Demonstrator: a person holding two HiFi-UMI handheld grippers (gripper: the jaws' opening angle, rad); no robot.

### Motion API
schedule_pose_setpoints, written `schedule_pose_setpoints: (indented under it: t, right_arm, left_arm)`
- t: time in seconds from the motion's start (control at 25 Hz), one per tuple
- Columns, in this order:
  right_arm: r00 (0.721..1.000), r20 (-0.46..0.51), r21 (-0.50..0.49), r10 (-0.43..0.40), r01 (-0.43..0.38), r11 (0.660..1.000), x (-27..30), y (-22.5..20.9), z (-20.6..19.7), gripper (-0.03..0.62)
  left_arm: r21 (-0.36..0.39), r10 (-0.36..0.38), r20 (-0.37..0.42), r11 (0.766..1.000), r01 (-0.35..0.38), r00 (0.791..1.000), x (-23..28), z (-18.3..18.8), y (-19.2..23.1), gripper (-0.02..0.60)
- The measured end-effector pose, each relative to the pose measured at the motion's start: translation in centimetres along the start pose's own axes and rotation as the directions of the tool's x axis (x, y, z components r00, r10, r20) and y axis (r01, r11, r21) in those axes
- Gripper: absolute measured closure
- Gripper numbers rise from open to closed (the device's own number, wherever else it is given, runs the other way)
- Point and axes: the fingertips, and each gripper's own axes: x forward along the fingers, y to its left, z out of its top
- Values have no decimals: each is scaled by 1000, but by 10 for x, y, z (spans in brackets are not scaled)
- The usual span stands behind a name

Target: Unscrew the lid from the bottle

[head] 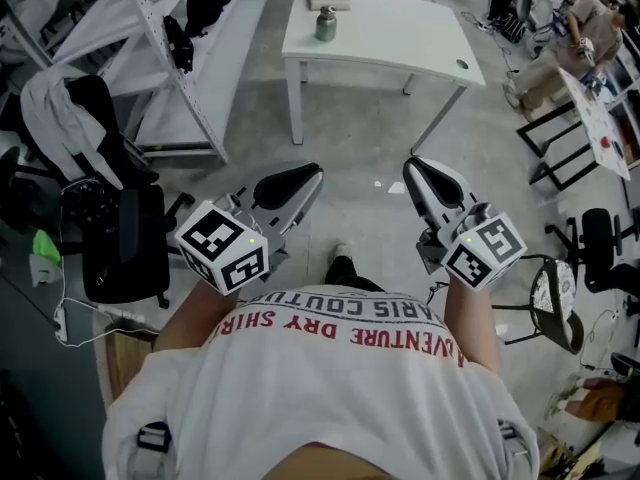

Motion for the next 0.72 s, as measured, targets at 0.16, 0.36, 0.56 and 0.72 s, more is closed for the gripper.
schedule_pose_setpoints:
  t: [0.16, 0.36, 0.56, 0.72]
  right_arm:
    - [1000, 11, -18, 13, -12, 1000, 10, -7, 0, 547]
    - [999, 35, -36, 5, -4, 999, 24, -26, 3, 385]
    - [999, 50, -34, 0, 2, 999, 44, -57, 3, 316]
    - [999, 52, -26, 5, -4, 1000, 66, -92, 3, 301]
  left_arm:
    - [4, 2, 4, 1000, -2, 1000, 5, 1, 13, 534]
    - [30, -17, -26, 999, 17, 1000, 16, -2, 23, 382]
    - [57, 16, -45, 998, -14, 999, 36, -4, 46, 326]
    - [55, 46, -49, 998, -43, 998, 63, -2, 74, 295]
